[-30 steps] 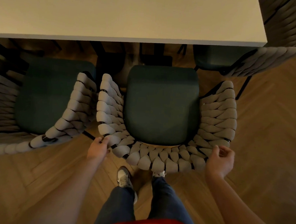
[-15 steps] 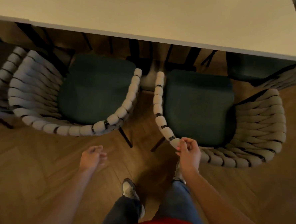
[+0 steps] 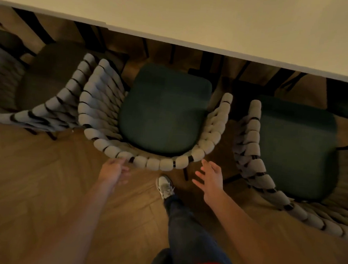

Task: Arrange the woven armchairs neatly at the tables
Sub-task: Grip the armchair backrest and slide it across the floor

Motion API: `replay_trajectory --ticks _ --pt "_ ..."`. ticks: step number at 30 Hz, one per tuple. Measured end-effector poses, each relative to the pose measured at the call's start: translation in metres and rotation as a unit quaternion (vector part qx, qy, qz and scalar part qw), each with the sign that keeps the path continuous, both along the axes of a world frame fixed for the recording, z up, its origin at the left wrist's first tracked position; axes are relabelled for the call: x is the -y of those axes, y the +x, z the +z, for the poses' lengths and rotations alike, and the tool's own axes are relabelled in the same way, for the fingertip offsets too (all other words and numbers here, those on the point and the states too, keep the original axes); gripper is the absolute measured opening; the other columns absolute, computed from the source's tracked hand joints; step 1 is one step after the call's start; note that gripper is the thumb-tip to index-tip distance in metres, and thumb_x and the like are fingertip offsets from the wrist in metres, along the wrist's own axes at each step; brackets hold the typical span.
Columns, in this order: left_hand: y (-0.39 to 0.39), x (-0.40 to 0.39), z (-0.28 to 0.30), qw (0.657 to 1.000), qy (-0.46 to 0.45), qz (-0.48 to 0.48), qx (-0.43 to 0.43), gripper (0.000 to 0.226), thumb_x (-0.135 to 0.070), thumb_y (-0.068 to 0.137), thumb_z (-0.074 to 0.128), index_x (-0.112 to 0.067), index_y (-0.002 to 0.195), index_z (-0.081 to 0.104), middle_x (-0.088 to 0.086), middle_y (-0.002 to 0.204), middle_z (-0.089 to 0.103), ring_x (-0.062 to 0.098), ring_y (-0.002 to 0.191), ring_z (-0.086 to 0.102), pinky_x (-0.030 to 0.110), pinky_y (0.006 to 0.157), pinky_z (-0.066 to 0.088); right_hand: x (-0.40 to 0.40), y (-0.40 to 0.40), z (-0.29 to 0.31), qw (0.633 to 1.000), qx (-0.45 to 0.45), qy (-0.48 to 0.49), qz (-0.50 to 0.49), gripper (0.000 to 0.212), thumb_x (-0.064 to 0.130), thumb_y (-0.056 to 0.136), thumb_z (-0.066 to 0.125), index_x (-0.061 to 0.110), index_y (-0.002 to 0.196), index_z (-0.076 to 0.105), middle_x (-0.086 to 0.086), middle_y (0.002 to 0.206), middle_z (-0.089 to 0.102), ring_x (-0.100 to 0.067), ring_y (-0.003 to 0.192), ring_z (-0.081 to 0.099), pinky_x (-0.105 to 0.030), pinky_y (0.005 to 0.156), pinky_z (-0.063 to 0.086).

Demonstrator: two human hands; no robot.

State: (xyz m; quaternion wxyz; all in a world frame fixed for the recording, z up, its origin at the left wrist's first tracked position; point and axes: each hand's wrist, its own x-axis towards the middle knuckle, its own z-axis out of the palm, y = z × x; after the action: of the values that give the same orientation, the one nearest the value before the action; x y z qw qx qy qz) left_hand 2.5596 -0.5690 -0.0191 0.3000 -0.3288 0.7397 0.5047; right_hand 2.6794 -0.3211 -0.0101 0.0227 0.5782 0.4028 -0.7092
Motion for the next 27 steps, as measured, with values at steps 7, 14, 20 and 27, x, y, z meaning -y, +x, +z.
replay_trajectory --ticks 7,14,20,27 --pt "-0.095 0.046 -0.028 0.992 -0.103 0.030 0.063 0.058 -0.051 0.094 0.057 -0.009 0.135 0.050 0.016 0.117 0.062 0.034 0.091 0.065 0.048 0.071 0.059 0.022 -0.063 -0.026 0.990 0.048 -0.063 -0.116 0.071 0.032 0.093 0.067 0.029 0.152 0.028 -0.012 0.145 0.045 -0.038 0.126 0.050 -0.059 0.097 0.048" --pt "-0.146 0.069 -0.035 0.992 -0.080 0.034 0.090 0.056 -0.042 0.096 0.058 -0.012 0.141 0.043 0.019 0.129 0.058 0.038 0.102 0.064 0.042 0.056 0.051 0.038 -0.077 -0.030 0.979 0.083 -0.046 -0.182 0.068 0.027 0.094 0.066 0.026 0.152 0.030 -0.010 0.138 0.050 -0.033 0.121 0.054 -0.051 0.091 0.050" --pt "-0.182 0.083 -0.046 0.994 -0.082 0.004 0.076 0.056 -0.041 0.096 0.059 -0.013 0.141 0.041 0.017 0.133 0.054 0.038 0.111 0.058 0.048 0.068 0.055 0.051 -0.081 -0.038 0.968 0.093 -0.021 -0.234 0.066 0.028 0.094 0.064 0.025 0.152 0.031 -0.008 0.147 0.045 -0.032 0.131 0.048 -0.055 0.104 0.045" --pt "-0.229 0.093 -0.051 0.997 -0.075 -0.030 0.015 0.059 -0.034 0.097 0.060 -0.012 0.146 0.037 0.016 0.138 0.052 0.039 0.116 0.057 0.055 0.089 0.053 0.073 -0.092 -0.043 0.947 0.095 0.009 -0.306 0.059 0.028 0.092 0.068 0.022 0.145 0.042 -0.004 0.129 0.056 -0.026 0.110 0.058 -0.043 0.083 0.053"
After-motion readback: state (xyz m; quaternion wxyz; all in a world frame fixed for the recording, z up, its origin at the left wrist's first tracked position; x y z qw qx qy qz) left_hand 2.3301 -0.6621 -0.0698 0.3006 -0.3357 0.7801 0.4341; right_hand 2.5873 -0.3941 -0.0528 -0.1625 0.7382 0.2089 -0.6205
